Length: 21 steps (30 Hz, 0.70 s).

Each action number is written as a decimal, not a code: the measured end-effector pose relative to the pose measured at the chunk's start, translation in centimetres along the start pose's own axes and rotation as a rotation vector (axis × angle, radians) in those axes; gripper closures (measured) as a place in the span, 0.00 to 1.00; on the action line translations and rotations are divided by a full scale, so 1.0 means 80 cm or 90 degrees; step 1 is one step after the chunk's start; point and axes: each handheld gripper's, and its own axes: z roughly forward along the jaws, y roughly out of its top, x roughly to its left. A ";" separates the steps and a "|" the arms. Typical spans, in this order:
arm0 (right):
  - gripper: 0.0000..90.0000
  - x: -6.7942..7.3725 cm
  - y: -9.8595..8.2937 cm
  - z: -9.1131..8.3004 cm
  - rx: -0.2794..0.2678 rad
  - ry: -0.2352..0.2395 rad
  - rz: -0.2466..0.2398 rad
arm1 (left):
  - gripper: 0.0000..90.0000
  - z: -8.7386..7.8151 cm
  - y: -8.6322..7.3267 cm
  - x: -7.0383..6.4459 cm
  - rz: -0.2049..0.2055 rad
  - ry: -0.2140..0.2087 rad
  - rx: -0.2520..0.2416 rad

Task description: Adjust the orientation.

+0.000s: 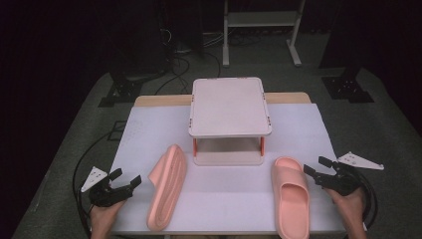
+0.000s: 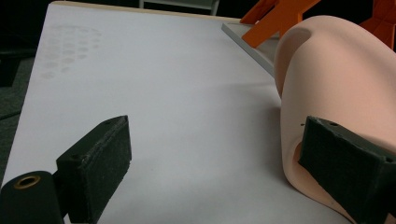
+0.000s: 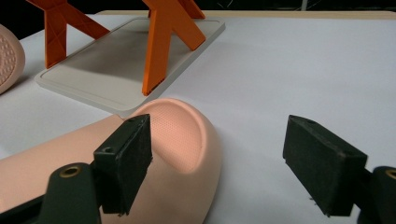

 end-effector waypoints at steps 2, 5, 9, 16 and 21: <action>0.26 -0.001 0.000 0.001 0.002 0.001 0.002 | 0.10 0.001 0.000 0.000 0.000 0.000 -0.001; 0.26 -0.002 0.000 0.002 0.003 0.001 0.001 | 0.09 0.001 -0.001 -0.001 0.001 0.002 0.002; 0.26 -0.002 0.000 0.003 0.004 0.001 0.001 | 0.09 0.000 -0.002 -0.001 0.002 0.003 0.005; 0.26 0.001 -0.001 0.001 -0.001 0.000 0.000 | 0.09 -0.008 -0.005 -0.006 0.005 -0.002 -0.005; 0.26 0.001 0.000 0.000 -0.005 0.003 0.005 | 0.09 -0.010 -0.008 -0.013 0.018 -0.007 0.005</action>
